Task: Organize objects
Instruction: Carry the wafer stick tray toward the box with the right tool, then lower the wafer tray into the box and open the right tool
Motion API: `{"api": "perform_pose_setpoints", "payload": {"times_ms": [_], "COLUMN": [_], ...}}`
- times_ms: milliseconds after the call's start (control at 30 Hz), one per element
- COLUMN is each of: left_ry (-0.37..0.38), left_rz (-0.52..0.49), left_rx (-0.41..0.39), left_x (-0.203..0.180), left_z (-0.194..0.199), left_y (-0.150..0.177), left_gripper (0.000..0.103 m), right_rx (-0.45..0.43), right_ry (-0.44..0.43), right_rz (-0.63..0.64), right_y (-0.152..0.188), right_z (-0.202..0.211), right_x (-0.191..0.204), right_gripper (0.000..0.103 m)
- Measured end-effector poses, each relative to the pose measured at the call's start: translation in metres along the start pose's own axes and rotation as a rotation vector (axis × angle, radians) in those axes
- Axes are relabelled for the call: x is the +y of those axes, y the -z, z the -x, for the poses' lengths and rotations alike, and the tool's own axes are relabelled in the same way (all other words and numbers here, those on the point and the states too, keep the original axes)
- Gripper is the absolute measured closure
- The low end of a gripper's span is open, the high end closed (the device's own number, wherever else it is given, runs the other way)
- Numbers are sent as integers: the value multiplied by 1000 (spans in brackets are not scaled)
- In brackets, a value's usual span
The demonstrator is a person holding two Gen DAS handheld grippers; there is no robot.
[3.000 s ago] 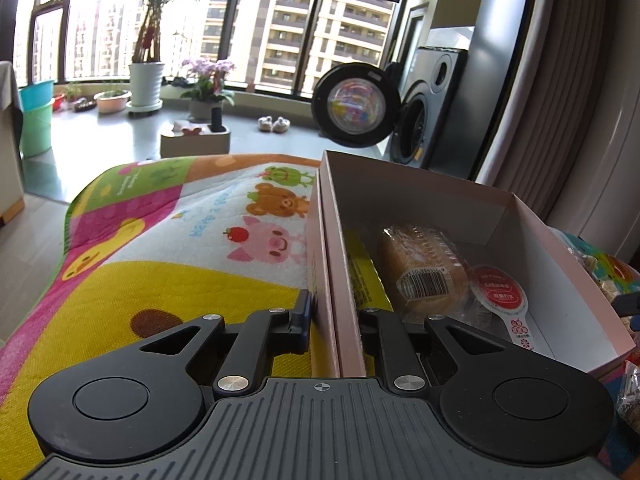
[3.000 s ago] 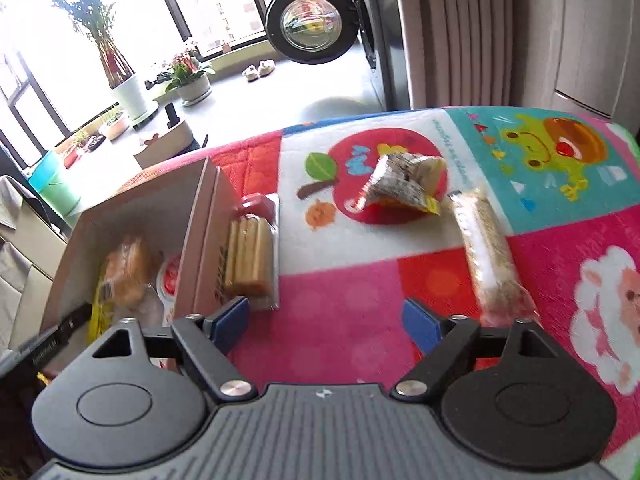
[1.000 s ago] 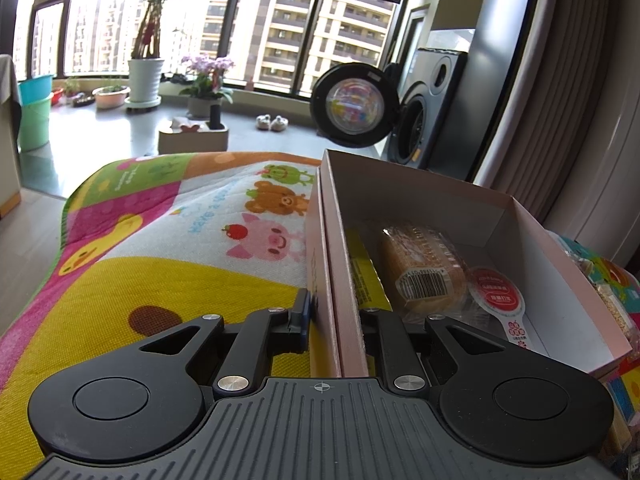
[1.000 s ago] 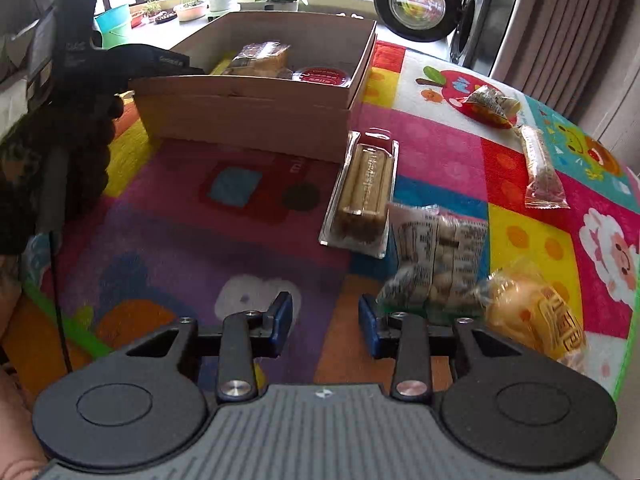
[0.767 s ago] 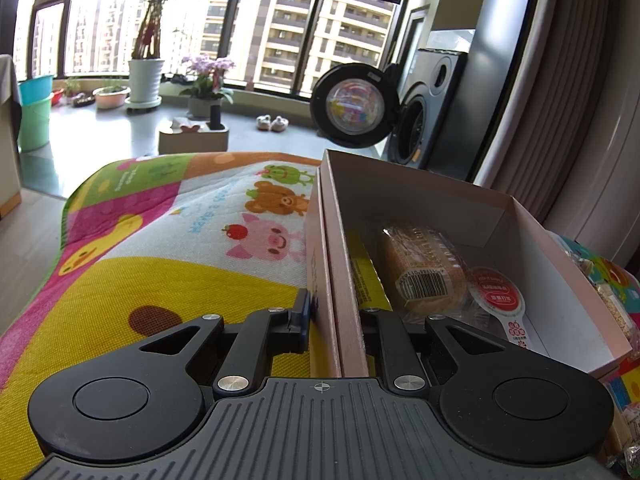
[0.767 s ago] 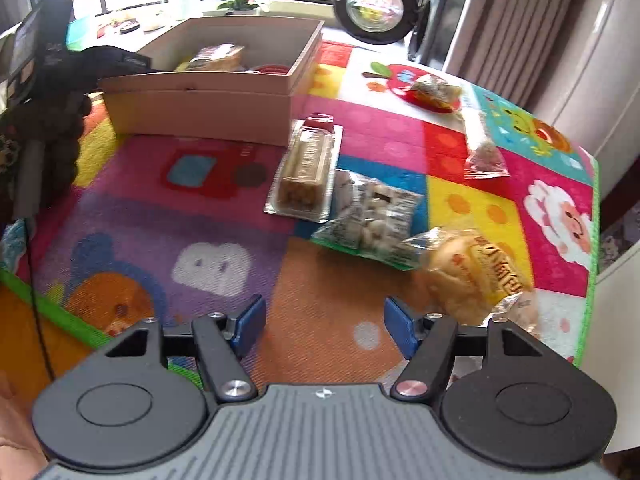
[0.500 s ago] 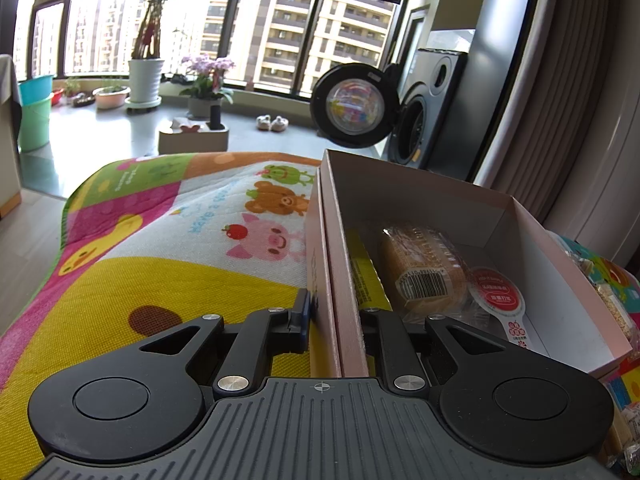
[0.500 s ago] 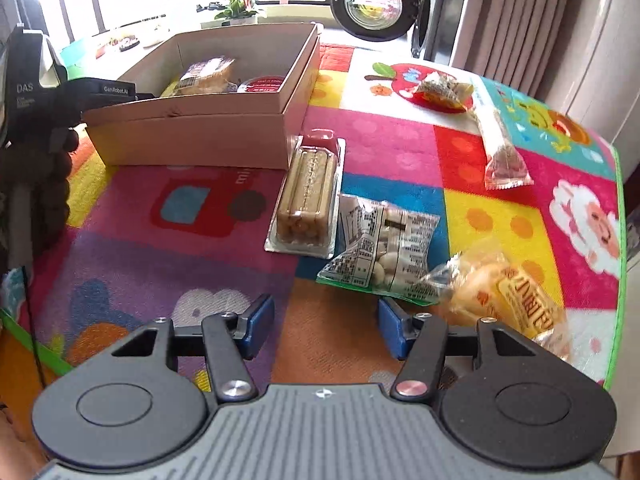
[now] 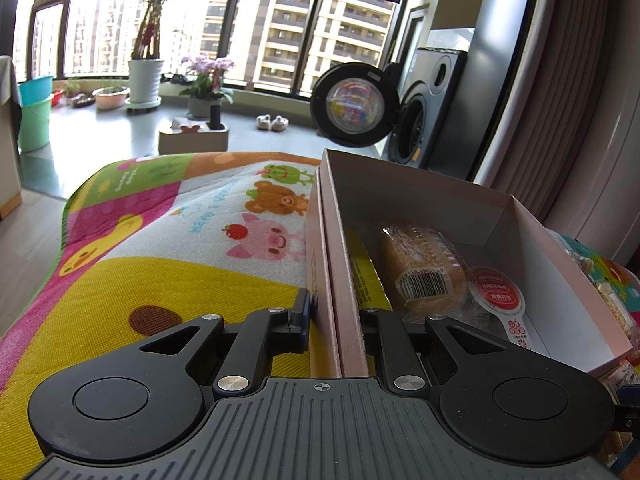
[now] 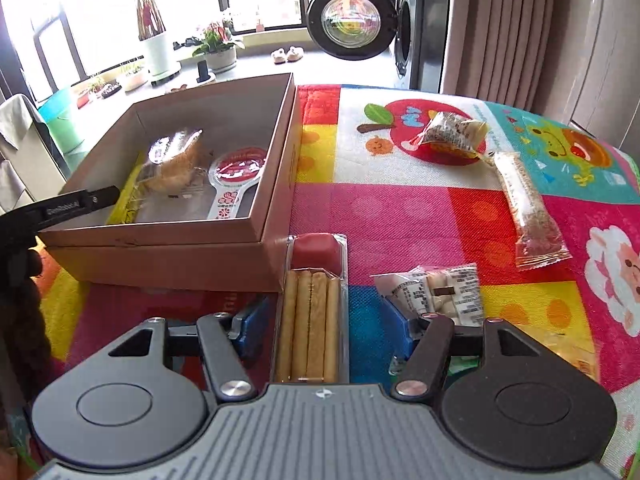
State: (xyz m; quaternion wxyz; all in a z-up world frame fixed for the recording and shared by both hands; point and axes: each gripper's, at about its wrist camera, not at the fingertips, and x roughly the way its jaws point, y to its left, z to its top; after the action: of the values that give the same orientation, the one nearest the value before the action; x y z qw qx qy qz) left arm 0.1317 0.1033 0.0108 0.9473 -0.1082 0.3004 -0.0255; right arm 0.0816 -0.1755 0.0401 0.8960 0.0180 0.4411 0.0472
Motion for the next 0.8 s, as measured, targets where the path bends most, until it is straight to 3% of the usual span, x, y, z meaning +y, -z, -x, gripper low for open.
{"api": "perform_pose_setpoints", "payload": {"times_ms": [67,133,267,333,567,800], "left_ry": [0,0,0,0,-2,-3], "left_rz": [0,-2,-2,-2,-4,-6], "left_rx": [0,1,2,2,0,-1], "left_x": [0,0,0,0,0,0], "left_z": [0,0,1,1,1,1], "left_y": [0,0,0,0,0,0], "left_gripper": [87,87,87,87,87,87], "right_rx": [-7,-2,41,64,146,79], "right_ry": [11,30,32,39,-21,-109], "right_rz": [21,76,118,147,146,113], "right_y": [0,3,13,25,56,37], "right_z": [-8,-7,7,19,67,126], "right_x": [6,14,19,22,37,56], "right_gripper": [44,56,62,71,71,72]}}
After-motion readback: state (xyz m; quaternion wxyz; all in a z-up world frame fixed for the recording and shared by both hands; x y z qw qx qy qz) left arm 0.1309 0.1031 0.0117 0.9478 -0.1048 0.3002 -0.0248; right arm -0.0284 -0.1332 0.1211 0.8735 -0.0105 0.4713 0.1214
